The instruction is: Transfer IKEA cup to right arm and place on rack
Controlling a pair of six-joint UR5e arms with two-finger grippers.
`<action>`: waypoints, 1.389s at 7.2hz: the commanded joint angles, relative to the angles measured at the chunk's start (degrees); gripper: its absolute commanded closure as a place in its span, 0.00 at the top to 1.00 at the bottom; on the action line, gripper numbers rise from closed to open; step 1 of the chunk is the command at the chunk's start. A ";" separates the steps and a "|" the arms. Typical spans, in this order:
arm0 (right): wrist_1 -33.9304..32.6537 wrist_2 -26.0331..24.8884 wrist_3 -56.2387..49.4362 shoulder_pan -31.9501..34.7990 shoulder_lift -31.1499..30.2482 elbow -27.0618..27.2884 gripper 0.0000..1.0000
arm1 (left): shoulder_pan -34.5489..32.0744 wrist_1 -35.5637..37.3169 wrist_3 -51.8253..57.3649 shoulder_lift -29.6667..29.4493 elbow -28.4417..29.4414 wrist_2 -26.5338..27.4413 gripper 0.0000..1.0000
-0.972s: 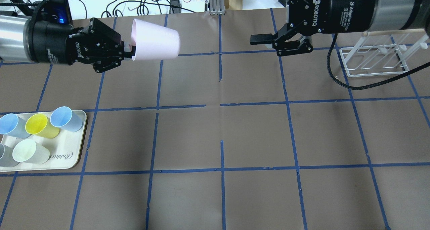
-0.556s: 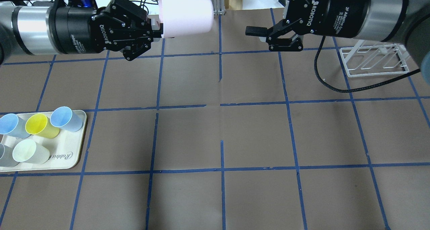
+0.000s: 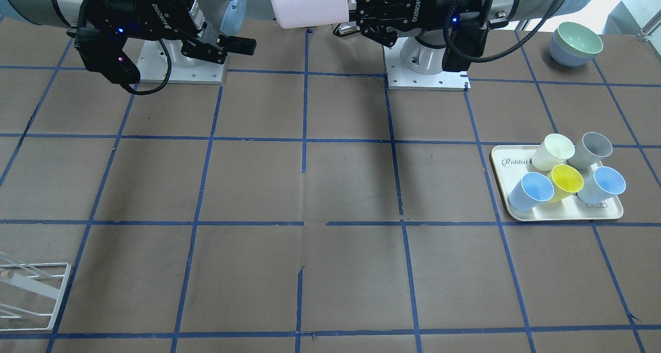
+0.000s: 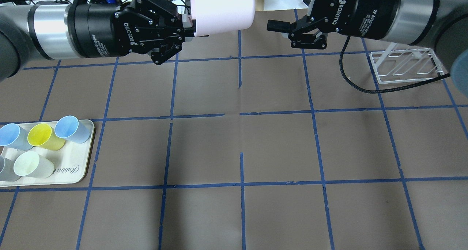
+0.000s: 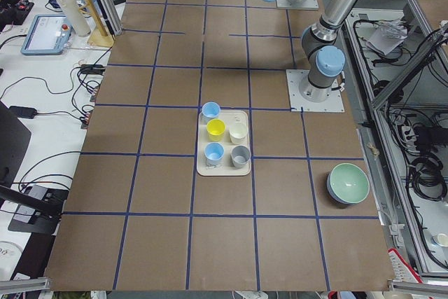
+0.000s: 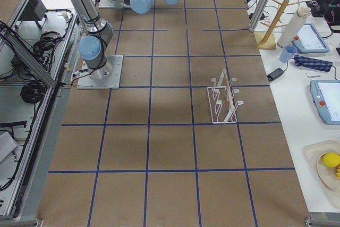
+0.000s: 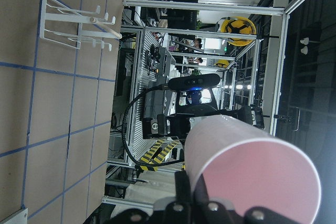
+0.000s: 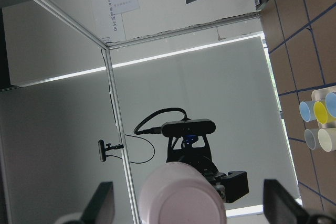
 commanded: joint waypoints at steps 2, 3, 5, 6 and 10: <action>2.16 2.47 0.32 1.23 -0.50 0.76 1.00 | -1.70 1.30 -0.07 -0.36 -0.10 -0.13 0.00; 2.43 2.38 0.32 1.50 -0.41 0.94 1.00 | -1.70 1.30 -0.07 -0.27 -0.19 -0.13 0.00; 2.61 2.30 1.63 1.68 -0.76 1.91 1.00 | -1.70 1.30 -0.16 -0.36 -0.19 -0.04 0.00; 2.70 2.03 2.77 2.20 -1.63 2.00 1.00 | -1.70 1.30 -0.16 -0.36 -0.19 -0.04 0.00; 5.51 1.68 2.87 3.35 -3.31 2.17 1.00 | -1.70 1.30 -0.16 -0.45 -0.10 0.05 0.00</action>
